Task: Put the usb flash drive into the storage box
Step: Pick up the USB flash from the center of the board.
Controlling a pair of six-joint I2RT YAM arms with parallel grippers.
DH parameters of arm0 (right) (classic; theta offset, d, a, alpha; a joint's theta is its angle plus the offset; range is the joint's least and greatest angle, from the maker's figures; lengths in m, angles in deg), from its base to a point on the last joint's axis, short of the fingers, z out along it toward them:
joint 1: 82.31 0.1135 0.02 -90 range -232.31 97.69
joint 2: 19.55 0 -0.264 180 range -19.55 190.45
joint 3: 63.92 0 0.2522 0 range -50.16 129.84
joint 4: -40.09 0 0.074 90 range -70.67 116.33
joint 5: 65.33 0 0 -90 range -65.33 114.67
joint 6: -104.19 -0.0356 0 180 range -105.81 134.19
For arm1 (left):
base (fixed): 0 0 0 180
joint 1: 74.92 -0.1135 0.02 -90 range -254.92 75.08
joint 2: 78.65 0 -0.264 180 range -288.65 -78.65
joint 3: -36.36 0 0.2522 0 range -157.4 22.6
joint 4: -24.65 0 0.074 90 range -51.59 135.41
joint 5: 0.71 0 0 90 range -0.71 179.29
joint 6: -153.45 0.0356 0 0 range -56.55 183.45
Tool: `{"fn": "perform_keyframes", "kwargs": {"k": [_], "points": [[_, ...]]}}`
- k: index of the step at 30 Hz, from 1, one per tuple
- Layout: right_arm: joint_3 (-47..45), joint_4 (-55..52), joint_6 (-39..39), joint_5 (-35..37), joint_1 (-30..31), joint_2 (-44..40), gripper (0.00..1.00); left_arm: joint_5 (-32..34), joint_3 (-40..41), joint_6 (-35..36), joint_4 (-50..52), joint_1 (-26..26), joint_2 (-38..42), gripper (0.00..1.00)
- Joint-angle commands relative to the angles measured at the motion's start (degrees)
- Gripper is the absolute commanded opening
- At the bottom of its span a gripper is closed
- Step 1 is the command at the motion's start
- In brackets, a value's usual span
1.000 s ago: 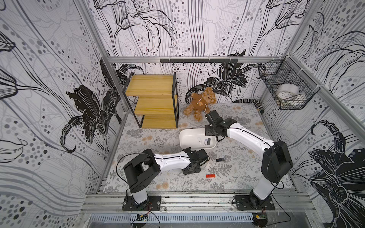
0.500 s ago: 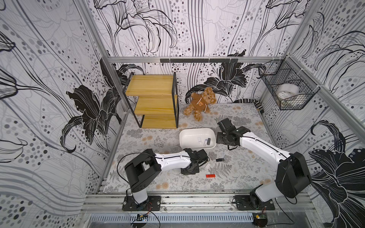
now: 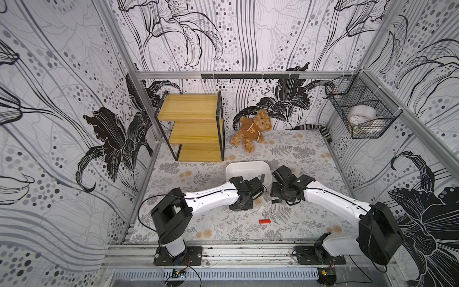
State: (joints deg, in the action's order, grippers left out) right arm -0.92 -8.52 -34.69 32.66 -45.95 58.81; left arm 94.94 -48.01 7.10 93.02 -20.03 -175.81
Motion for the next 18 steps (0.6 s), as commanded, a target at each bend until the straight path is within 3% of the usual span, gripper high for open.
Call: {"fn": "perform_keyframes", "kwargs": {"k": [1,18], "points": [[-2.30,1.50,-3.80,-2.14,0.50,-0.33,0.70,2.78,0.58,2.39,3.55,-2.19,3.11,0.00],[-4.57,7.69,-4.56,-4.83,0.56,6.41,0.70,2.04,3.81,2.84,1.97,-3.84,5.13,0.00]]}}
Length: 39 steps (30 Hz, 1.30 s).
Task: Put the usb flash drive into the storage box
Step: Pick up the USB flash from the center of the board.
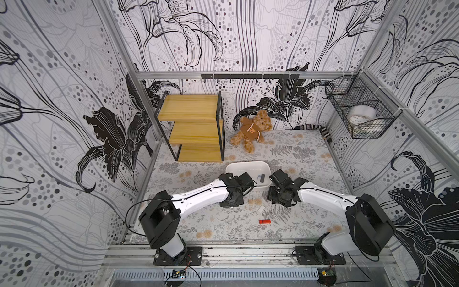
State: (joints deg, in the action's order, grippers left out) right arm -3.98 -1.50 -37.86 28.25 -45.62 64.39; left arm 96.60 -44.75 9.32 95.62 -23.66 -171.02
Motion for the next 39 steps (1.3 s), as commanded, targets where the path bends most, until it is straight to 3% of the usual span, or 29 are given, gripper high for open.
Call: {"fn": "perform_keyframes", "kwargs": {"k": [1,16,25,39], "points": [[-1.54,0.69,-1.34,-0.41,0.23,1.17,0.70,0.34,0.64,0.71,-0.61,-0.28,0.25,0.00],[-0.44,-0.15,0.10,2.46,0.23,4.83,0.70,-0.25,1.61,0.80,-1.37,-0.25,-0.52,0.00],[1.69,-4.54,0.04,6.00,1.32,0.80,0.69,-0.88,1.88,1.03,-2.35,-0.26,-1.42,0.00],[1.69,-1.11,0.68,4.76,1.37,5.26,0.70,-0.98,2.31,1.31,-2.28,-0.25,-1.64,0.00]]}}
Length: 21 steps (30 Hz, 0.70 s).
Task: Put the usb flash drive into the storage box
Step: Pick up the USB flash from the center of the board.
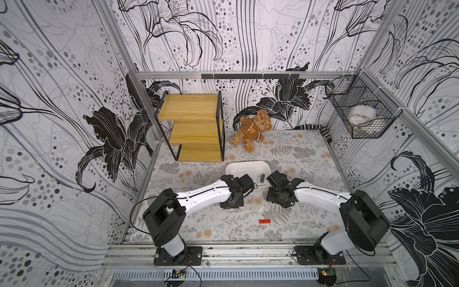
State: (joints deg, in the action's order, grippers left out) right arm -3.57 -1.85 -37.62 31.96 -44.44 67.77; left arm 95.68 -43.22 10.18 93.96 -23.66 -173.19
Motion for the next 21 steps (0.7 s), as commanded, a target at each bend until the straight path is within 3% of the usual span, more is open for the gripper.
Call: {"fn": "perform_keyframes", "kwargs": {"k": [1,12,21], "points": [[1.56,-0.74,0.49,1.06,0.12,2.17,0.70,-0.07,1.02,0.38,-0.62,-0.20,0.63,0.00],[2.75,-2.96,2.82,2.32,0.10,2.89,0.67,0.02,1.00,0.45,-0.54,-0.20,0.72,0.00],[-0.51,-4.44,4.92,-2.84,0.41,-0.90,0.63,-0.15,1.40,0.36,-1.13,-0.24,0.85,0.00]]}}
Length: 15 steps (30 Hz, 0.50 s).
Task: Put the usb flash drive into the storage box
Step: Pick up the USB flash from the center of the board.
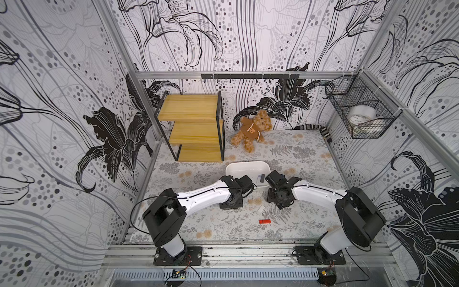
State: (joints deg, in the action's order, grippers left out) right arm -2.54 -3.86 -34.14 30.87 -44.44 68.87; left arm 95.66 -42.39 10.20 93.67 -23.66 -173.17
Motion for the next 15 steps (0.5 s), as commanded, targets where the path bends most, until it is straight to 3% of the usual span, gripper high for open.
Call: {"fn": "perform_keyframes", "kwargs": {"k": [1,15], "points": [[-2.07,-2.28,1.51,-2.08,0.54,-2.45,0.63,-0.13,0.62,0.36,-0.88,-0.29,0.75,0.00],[-2.62,-5.67,0.13,-1.00,2.12,-1.77,0.55,0.05,-0.05,0.54,-0.53,-0.23,1.18,0.00]]}}
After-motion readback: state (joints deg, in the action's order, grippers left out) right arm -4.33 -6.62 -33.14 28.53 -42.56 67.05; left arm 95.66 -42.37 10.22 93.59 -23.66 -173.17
